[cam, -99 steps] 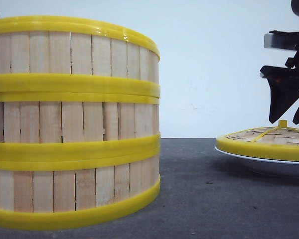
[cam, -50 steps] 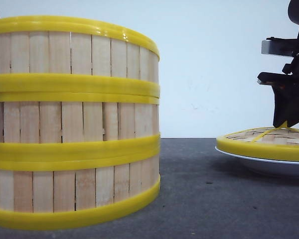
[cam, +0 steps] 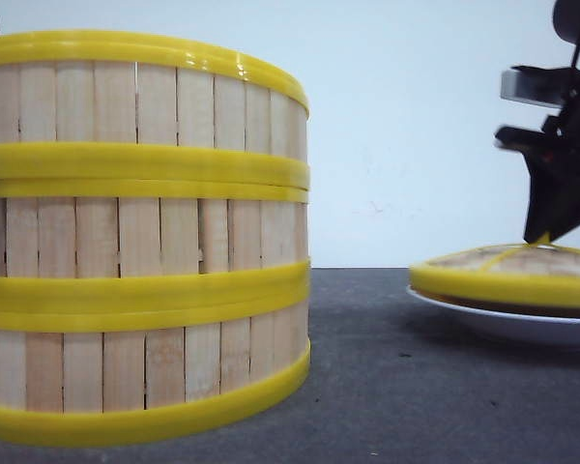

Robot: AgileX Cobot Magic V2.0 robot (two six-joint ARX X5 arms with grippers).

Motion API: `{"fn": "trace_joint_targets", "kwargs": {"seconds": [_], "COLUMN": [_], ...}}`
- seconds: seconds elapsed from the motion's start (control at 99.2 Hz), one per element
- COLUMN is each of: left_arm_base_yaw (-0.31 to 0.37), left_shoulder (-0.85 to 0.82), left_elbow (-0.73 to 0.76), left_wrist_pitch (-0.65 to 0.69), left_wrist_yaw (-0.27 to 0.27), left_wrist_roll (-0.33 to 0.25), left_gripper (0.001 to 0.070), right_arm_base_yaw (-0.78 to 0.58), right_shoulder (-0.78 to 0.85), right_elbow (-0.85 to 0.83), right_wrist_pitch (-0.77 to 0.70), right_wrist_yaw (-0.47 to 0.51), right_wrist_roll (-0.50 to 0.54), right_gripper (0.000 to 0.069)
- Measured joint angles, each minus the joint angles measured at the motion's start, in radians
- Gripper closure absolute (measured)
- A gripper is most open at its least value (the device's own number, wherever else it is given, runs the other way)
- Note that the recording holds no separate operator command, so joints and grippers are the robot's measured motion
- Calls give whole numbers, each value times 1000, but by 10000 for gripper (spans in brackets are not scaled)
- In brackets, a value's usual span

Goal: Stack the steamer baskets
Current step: 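Lift the bamboo lid off the white plate with the right gripper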

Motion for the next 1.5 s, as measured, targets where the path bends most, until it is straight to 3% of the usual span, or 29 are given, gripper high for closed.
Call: {"fn": "trace_joint_targets", "kwargs": {"seconds": [0.373,0.665,0.887,1.2,1.502], "left_arm_base_yaw": [5,7,16,63,69], "left_shoulder": [4,17,17,18,18], "left_elbow": [0,0,0,0,0], "left_wrist_pitch": [0,6,10,10,10], "left_wrist_yaw": [0,-1,-47,-50,-50], "left_wrist_roll": [0,-21,-26,-26,-26], "left_gripper": [414,414,414,414,414], "right_arm_base_yaw": [150,368,553,685,715], "right_shoulder": [-2,13,144,285,303], "right_elbow": [381,620,807,857,857], "right_wrist_pitch": [-220,-352,-459,-420,-404], "right_wrist_yaw": [-7,-10,-14,-13,-8], "right_wrist_roll": [1,-1,-23,-57,-63], "right_gripper": [634,634,634,634,634]}}
